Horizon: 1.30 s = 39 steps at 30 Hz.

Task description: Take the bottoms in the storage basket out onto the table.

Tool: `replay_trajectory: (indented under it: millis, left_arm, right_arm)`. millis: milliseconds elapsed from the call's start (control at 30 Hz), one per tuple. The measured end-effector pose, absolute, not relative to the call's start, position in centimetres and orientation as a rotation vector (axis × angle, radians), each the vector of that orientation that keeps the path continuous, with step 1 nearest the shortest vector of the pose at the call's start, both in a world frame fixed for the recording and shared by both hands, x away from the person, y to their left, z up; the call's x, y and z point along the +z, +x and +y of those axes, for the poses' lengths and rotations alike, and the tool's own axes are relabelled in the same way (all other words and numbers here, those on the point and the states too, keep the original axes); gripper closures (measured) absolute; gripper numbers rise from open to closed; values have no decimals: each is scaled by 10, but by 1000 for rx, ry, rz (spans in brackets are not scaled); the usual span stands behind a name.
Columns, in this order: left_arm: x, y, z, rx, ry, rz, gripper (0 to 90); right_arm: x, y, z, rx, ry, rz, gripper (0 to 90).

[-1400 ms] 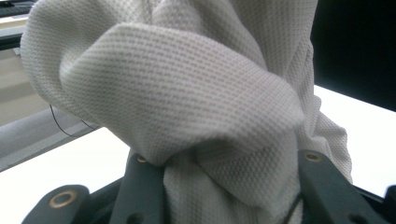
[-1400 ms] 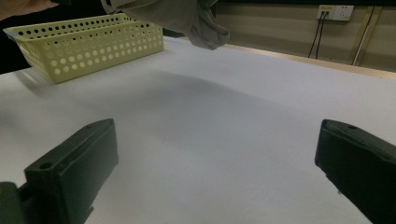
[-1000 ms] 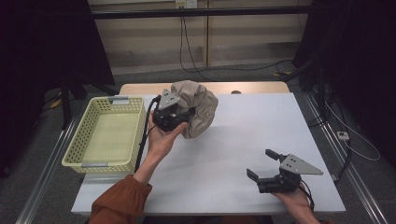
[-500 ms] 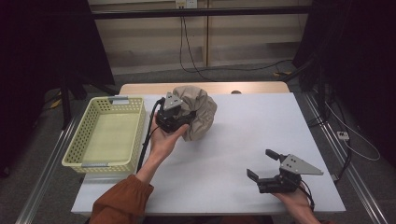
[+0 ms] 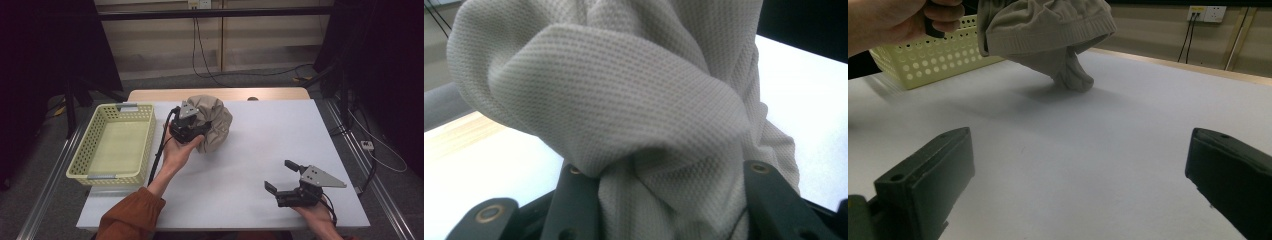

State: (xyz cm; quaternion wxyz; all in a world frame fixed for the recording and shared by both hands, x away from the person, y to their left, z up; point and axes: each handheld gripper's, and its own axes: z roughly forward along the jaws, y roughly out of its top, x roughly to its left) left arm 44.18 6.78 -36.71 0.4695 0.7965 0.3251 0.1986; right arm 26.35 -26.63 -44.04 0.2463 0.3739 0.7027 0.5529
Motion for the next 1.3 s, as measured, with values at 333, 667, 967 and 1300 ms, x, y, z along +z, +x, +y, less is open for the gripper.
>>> replay_trajectory:
  millis: [333,667,967,1300]
  left_arm:
    - [-374,446,68,478,1983,820,598]
    - [-381,450,68,474,2006,842,593]
    - [-388,452,65,458,2037,857,584]
    - [-396,455,65,454,2085,870,571]
  right_arm:
    - [-440,263,-266,1509,1018,1917,0]
    - [-440,263,-266,1510,1019,1917,0]
    - [-441,264,-266,1509,1020,1917,0]
    - [-441,264,-266,1511,1020,1917,0]
